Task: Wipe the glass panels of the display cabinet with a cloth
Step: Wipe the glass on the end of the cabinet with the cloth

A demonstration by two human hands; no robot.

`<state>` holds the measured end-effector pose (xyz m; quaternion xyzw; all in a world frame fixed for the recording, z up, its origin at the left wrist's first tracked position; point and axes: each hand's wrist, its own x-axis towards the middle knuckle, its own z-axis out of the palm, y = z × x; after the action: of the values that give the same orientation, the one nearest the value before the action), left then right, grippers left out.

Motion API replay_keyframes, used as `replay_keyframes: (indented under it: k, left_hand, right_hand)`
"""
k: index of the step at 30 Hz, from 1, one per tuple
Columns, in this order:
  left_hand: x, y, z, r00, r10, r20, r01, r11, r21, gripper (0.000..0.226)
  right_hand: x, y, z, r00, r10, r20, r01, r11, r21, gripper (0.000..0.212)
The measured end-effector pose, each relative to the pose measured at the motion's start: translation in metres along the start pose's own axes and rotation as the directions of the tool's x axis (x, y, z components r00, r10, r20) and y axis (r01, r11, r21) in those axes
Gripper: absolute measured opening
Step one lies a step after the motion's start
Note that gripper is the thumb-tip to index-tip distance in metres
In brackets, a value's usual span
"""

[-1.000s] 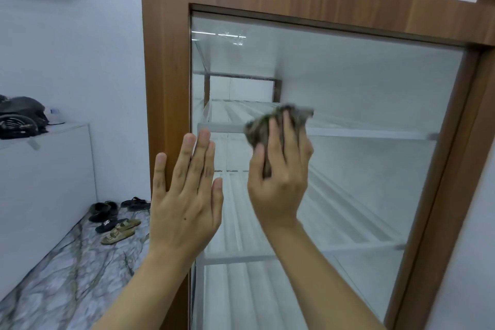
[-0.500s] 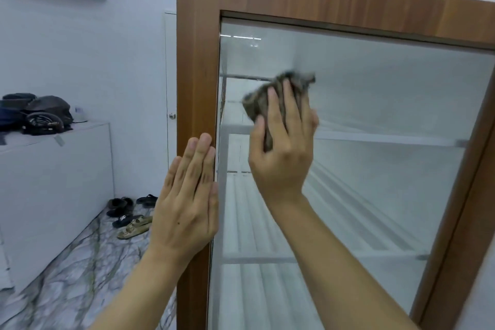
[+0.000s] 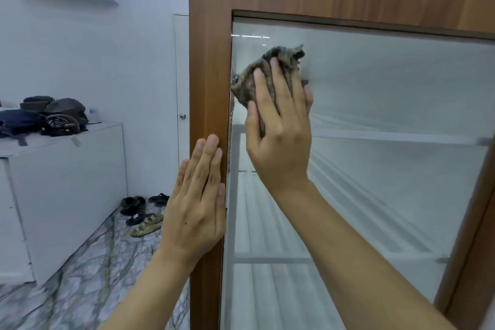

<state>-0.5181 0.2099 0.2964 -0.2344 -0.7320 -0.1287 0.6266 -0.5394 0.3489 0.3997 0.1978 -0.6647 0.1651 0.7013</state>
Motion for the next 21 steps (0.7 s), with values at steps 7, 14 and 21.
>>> replay_keyframes:
  k: [7, 14, 21]
  left_hand:
    - [0.002, 0.002, -0.001, 1.0, -0.008, 0.023, 0.008, 1.0, -0.018, 0.053]
    - [0.001, 0.001, -0.002, 0.999, -0.019, 0.026, 0.02, 0.999, -0.049, 0.053]
    - [0.001, 0.004, -0.002, 0.998, -0.04, 0.039, 0.043, 0.997, -0.059, 0.053]
  right_hand:
    - [-0.113, 0.011, -0.027, 0.953, -0.203, 0.223, 0.215, 0.976, -0.03, 0.045]
    - [-0.027, -0.001, -0.004, 0.985, -0.132, 0.112, 0.132, 0.991, 0.011, 0.044]
    - [-0.118, 0.008, -0.025, 0.917, -0.302, 0.259, 0.317, 0.948, -0.019, 0.044]
